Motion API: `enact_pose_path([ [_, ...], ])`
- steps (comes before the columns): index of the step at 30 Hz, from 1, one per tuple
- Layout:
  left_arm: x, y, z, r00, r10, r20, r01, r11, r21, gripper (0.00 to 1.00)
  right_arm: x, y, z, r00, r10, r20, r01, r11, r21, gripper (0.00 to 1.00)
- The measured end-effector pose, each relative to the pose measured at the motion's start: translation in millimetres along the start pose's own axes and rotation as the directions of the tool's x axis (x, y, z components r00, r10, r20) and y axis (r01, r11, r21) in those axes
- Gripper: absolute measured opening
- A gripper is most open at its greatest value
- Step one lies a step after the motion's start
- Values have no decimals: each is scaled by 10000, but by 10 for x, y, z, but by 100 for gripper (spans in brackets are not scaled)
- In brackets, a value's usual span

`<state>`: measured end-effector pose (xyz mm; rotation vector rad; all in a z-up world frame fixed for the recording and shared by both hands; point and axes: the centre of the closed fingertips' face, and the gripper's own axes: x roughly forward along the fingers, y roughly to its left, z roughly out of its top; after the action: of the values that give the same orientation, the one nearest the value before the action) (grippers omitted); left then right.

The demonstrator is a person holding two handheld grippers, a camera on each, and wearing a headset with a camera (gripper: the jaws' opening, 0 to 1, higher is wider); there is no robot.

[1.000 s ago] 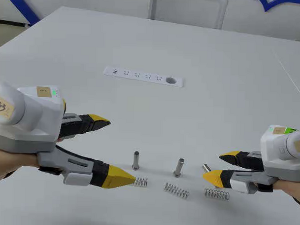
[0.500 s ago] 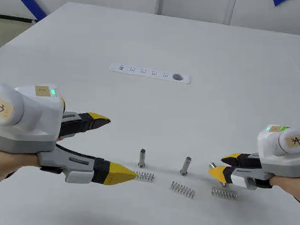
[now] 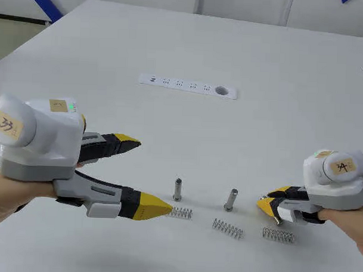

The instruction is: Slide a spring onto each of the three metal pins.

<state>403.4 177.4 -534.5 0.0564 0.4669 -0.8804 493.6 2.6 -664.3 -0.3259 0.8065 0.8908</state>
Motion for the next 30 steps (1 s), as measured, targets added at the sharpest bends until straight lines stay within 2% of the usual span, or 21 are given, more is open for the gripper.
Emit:
enact_pose_path([
  [4, -3, 7, -14, 10000, 21, -46, -21, 10000, -1, 86, 22, -15, 6, 9994, -335, -6, 335, 9992, -198, 16],
  [5, -4, 11, -12, 10000, 32, -19, -32, 10000, -37, 86, 17, -39, -1, 9984, -565, -11, 564, 9974, -457, 15],
  [7, -6, 15, -10, 10000, 47, 8, -47, 10000, -57, 86, 23, 11, 5, 9992, -395, 5, 395, 9991, -176, 11],
  [10, -16, 12, -17, 10000, 68, 49, -67, 9999, -104, 86, 12, 43, -13, 9985, -542, -124, 535, 9974, -484, 10],
  [15, -26, -5, -76, 10000, 46, -55, -47, 9998, -169, 85, -4, 24, -27, 9975, -681, -181, 677, 9974, -236, 8],
  [19, -57, -19, -62, 9999, 87, 71, -86, 9997, -213, 85, -16, 29, -32, 9962, -872, -38, 871, 9961, -133, 7],
  [20, -70, -17, -60, 9999, 124, 72, -122, 9997, -204, 85, -18, 29, -39, 9959, -898, -61, 898, 9959, 109, 7],
  [22, -91, -13, -55, 9998, 156, 97, -154, 9997, -208, 85, -23, 24, -36, 9961, -880, -80, 880, 9961, -10, 7],
  [24, -117, -6, -40, 9996, 211, 166, -207, 9995, -231, 84, -41, 10, -50, 9949, -995, -159, 987, 9941, -443, 7],
  [30, -139, -9, -23, 9993, 278, 258, -271, 9993, -275, 84, -140, 5, 13, 9935, -1067, 401, 1081, 9935, -349, 7],
])
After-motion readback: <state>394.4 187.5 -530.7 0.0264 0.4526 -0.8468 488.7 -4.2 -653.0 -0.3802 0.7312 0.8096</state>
